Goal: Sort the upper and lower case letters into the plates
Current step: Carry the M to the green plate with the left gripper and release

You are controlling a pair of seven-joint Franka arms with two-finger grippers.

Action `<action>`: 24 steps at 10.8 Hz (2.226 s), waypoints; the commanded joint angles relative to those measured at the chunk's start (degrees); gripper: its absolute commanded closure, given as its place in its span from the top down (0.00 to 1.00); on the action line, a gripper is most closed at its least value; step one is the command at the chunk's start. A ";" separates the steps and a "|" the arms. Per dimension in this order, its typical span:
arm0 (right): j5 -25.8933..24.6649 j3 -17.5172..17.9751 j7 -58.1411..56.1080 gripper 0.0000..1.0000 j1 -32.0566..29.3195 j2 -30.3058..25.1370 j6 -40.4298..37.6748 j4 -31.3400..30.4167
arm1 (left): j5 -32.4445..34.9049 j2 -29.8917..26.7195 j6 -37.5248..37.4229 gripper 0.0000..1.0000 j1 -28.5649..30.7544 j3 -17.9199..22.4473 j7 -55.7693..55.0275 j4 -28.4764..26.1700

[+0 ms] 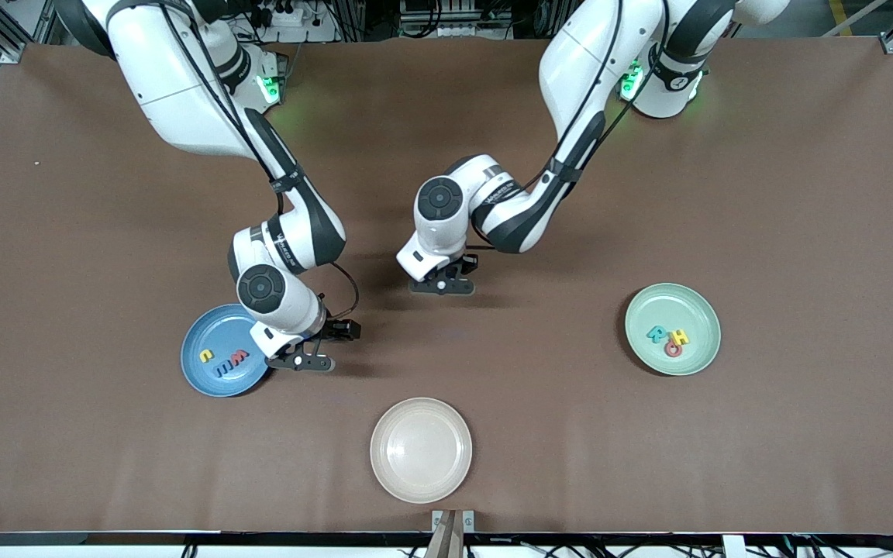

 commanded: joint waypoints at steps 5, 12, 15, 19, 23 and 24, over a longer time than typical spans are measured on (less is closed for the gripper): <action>0.03 -1.67 2.89 1.00 1.96 -2.12 2.12 -3.64 | 0.60 -10.05 -8.93 0.00 17.35 -0.61 13.76 -1.24; -0.41 -5.19 5.36 1.00 5.66 -1.68 5.46 -5.93 | 1.13 -10.68 -15.80 0.00 33.63 -0.52 34.02 -5.09; -0.77 -5.19 5.27 1.00 5.14 -1.59 5.73 -5.93 | 1.22 -9.89 -14.93 0.00 36.11 -0.52 35.28 -8.26; -0.77 -5.19 5.36 0.97 5.14 -1.51 6.17 -5.84 | 1.39 -9.18 -14.66 1.00 38.48 -0.52 37.12 -9.06; -0.68 -5.19 5.88 0.00 5.14 -1.24 9.23 -7.42 | 1.48 -15.31 -16.15 1.00 38.22 -0.35 38.34 -8.36; -0.76 -5.10 5.80 0.00 5.14 -1.33 10.64 -8.38 | 1.57 -18.29 -17.81 1.00 38.22 -0.26 39.22 -8.27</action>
